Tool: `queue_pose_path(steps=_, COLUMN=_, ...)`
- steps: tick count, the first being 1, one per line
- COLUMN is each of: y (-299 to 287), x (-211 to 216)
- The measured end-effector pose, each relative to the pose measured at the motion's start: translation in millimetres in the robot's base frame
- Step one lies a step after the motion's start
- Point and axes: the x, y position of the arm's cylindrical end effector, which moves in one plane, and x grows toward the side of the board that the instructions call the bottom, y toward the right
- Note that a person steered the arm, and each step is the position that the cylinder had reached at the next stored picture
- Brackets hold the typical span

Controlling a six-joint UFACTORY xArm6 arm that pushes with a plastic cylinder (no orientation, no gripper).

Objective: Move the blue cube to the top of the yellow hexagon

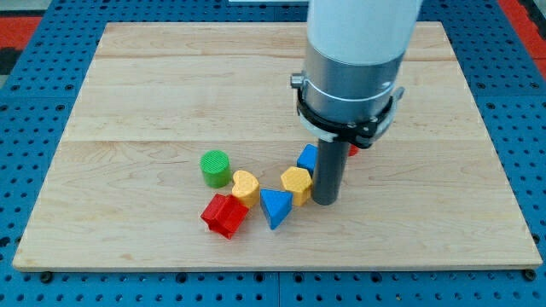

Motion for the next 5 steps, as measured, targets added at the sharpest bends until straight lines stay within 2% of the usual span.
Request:
queue_pose_path(steps=1, y=5, x=-3)
queue_pose_path(steps=2, y=59, x=1)
queue_pose_path(steps=3, y=62, x=-19)
queue_pose_path(steps=5, y=-17, x=-27)
